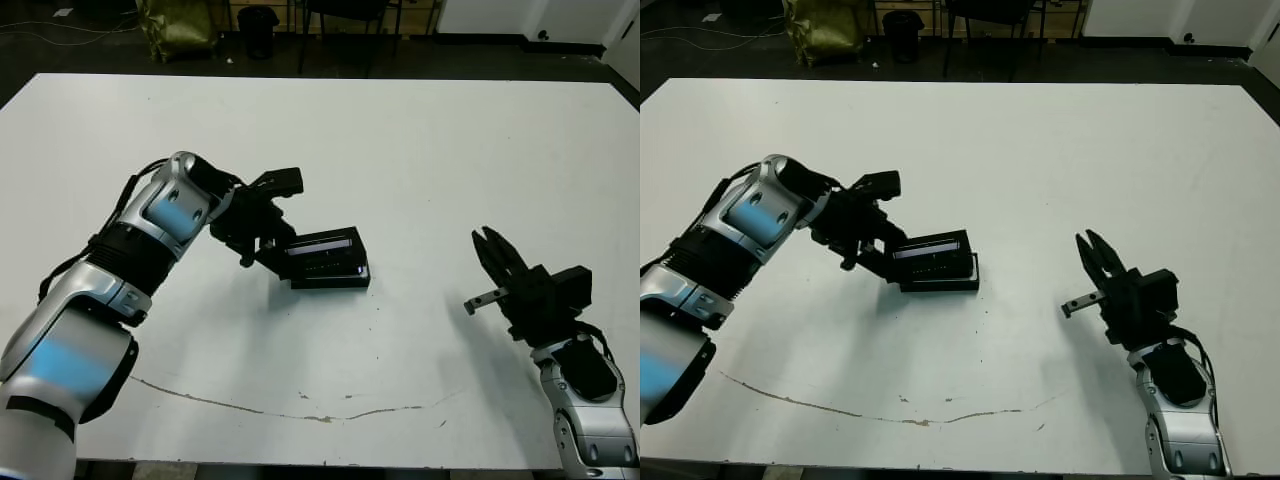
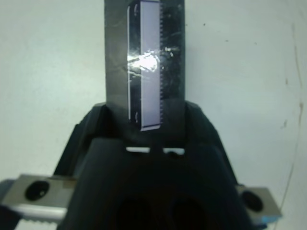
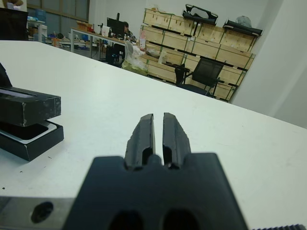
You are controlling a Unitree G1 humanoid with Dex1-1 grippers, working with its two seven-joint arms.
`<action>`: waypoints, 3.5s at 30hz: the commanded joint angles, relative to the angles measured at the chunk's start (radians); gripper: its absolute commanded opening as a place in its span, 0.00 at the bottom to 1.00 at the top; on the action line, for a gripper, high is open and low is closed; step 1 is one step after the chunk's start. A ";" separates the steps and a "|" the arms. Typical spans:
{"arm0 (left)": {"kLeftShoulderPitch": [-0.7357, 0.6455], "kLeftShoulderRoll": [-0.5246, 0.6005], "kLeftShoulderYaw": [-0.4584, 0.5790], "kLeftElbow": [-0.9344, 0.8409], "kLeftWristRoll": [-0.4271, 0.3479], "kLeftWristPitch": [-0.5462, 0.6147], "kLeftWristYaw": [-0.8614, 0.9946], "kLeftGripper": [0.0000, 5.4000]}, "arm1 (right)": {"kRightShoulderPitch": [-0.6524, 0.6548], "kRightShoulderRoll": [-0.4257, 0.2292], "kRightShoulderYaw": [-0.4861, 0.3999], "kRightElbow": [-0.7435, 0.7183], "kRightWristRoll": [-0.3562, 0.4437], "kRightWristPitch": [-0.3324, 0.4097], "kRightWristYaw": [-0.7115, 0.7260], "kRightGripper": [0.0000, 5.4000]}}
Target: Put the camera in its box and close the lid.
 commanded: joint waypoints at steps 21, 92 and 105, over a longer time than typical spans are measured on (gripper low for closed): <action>0.032 -0.031 -0.026 0.027 0.032 -0.036 0.015 0.44 | 0.015 -0.005 0.001 0.004 0.022 0.025 0.007 0.00; 0.004 -0.122 -0.103 0.071 0.107 -0.175 0.001 0.42 | 0.035 0.001 -0.002 -0.023 0.018 0.031 -0.019 0.00; -0.008 -0.115 -0.096 0.108 0.145 -0.231 0.023 0.42 | 0.029 0.005 -0.002 -0.001 0.027 0.014 -0.007 0.00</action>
